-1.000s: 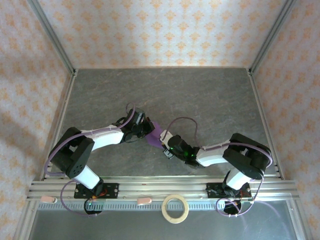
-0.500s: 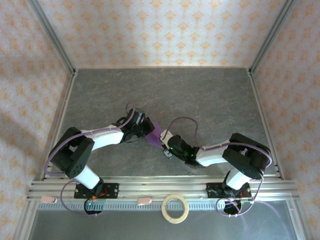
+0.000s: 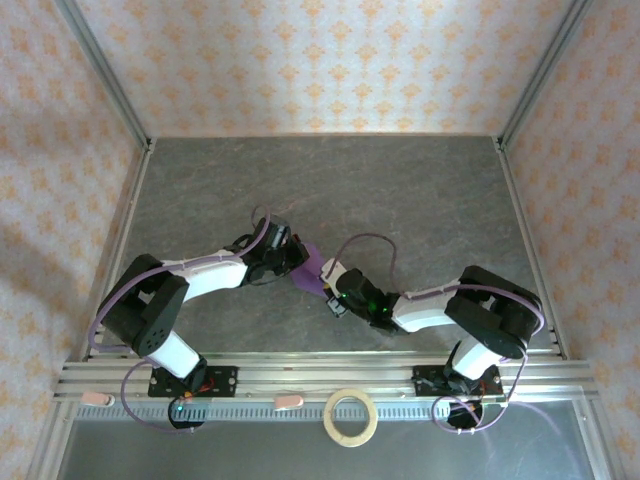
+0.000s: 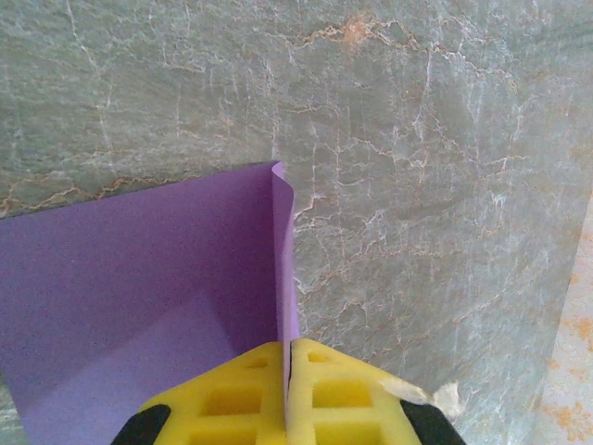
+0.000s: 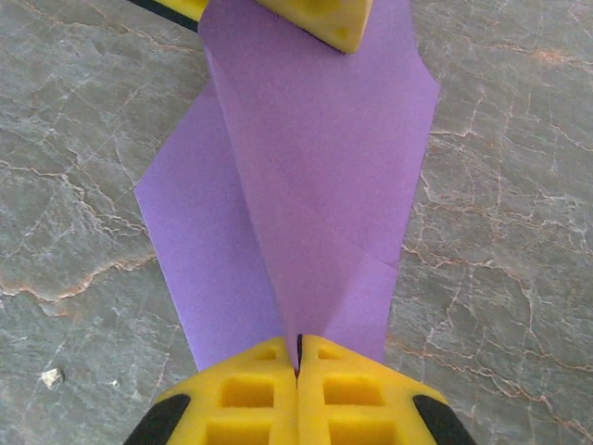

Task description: Fold a paper plane with a square sheet of paper (pick it up from the middle)

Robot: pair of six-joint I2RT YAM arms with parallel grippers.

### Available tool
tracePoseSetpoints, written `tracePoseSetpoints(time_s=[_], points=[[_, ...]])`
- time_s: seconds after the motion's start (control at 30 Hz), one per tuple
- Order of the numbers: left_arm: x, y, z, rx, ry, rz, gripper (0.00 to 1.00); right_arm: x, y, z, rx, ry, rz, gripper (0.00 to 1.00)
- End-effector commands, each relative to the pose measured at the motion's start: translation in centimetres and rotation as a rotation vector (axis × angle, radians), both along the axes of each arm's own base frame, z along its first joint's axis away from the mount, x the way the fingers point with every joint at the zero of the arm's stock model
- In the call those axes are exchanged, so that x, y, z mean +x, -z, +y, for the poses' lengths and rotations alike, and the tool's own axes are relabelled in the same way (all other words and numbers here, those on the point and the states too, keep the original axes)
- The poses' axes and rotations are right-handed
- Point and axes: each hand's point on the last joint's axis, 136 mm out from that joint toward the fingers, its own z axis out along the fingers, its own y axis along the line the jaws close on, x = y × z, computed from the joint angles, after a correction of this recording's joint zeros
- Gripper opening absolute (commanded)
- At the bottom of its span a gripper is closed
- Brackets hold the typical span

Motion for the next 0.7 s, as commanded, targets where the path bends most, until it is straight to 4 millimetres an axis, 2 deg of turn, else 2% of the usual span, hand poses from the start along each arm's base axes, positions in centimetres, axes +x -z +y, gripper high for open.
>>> tracePoseSetpoints(time_s=[0.0,0.67], points=[[0.67,-0.4,0.28,0.028,-0.009,-0.023,0.0,0.18,-0.78,0.39,0.037,0.004,0.006,0.0],[0.44,-0.26,0.52,0.033,-0.013,-0.023,0.0,0.12,-0.96,0.4,0.065,0.007,0.028,0.0]])
